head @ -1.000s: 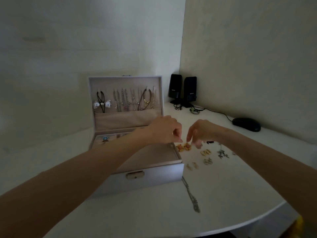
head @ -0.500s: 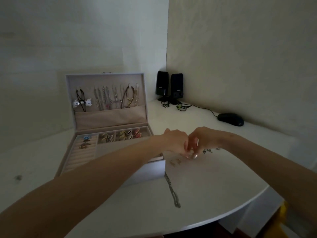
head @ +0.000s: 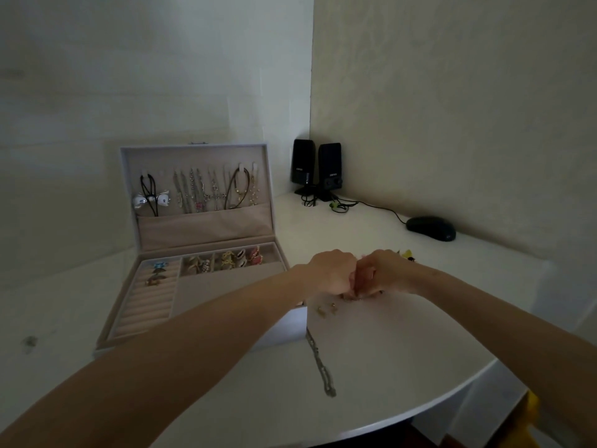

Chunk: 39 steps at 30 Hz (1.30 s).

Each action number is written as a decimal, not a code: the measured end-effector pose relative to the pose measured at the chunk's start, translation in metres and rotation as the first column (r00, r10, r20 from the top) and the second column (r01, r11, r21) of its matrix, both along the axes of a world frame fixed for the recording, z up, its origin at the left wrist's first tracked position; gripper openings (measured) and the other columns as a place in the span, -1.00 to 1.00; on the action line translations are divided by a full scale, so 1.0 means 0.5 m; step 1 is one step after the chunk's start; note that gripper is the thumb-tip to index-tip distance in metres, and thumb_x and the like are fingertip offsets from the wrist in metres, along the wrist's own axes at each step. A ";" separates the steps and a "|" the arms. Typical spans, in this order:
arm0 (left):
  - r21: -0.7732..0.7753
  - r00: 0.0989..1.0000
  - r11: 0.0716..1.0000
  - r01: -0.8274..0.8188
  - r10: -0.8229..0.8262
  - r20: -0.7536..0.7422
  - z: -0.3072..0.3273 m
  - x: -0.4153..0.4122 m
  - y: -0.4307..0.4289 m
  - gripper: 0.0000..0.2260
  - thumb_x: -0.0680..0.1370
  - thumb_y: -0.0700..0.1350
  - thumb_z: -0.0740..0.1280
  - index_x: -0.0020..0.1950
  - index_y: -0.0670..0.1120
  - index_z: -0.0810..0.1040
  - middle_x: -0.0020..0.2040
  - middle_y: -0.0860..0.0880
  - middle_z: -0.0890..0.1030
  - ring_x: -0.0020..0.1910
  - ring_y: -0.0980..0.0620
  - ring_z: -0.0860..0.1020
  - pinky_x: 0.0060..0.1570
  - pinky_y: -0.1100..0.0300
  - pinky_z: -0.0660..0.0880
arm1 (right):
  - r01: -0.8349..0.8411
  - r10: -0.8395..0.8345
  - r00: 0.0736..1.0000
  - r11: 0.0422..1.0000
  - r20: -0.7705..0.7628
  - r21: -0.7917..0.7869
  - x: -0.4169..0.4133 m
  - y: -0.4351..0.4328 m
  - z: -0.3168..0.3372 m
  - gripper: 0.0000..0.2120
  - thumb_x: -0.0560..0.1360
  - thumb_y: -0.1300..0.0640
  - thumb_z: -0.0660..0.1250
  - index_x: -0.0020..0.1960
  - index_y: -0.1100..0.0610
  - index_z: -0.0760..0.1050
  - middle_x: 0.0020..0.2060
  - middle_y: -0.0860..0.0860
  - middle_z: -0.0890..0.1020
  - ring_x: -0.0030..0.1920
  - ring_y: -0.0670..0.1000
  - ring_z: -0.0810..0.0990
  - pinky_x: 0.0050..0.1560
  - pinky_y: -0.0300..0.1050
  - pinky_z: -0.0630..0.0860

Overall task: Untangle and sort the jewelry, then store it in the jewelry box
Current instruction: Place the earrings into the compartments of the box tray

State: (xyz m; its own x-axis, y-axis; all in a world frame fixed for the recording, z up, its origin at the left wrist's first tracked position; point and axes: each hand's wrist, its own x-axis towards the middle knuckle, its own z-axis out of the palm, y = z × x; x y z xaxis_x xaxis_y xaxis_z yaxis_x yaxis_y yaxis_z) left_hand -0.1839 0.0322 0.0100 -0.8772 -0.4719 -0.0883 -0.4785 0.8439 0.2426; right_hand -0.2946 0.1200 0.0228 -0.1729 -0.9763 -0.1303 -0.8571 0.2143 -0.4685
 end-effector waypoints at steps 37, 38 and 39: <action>-0.080 0.966 0.980 -0.180 0.160 -0.202 0.102 0.296 -0.126 -0.94 0.51 0.00 0.37 -0.13 0.05 0.57 -0.24 0.17 0.50 -0.24 0.19 0.46 -0.20 0.30 0.39 | -0.205 0.210 0.977 0.975 0.041 -0.089 0.182 -0.117 0.090 -0.81 0.41 0.07 0.48 0.00 0.09 0.63 -0.29 -0.19 0.56 -0.29 -0.19 0.53 -0.33 -0.45 0.38; -0.085 0.971 0.980 -0.179 0.162 -0.175 0.093 0.314 -0.112 -0.88 0.50 0.01 0.38 -0.07 -0.01 0.59 -0.20 0.12 0.52 -0.21 0.15 0.48 -0.18 0.28 0.41 | -0.217 0.218 0.976 0.975 0.006 -0.056 0.184 -0.108 0.091 -0.78 0.39 0.04 0.50 0.00 0.07 0.62 -0.26 -0.21 0.55 -0.27 -0.21 0.52 -0.32 -0.42 0.38; -0.114 0.977 0.977 -0.182 0.167 -0.134 0.081 0.330 -0.101 -0.80 0.50 0.04 0.37 0.01 -0.06 0.59 -0.11 0.07 0.55 -0.13 0.09 0.50 -0.11 0.22 0.44 | -0.216 0.215 0.976 0.976 -0.029 -0.042 0.186 -0.101 0.090 -0.75 0.37 0.04 0.51 0.01 0.06 0.61 -0.24 -0.20 0.54 -0.25 -0.22 0.51 -0.31 -0.39 0.37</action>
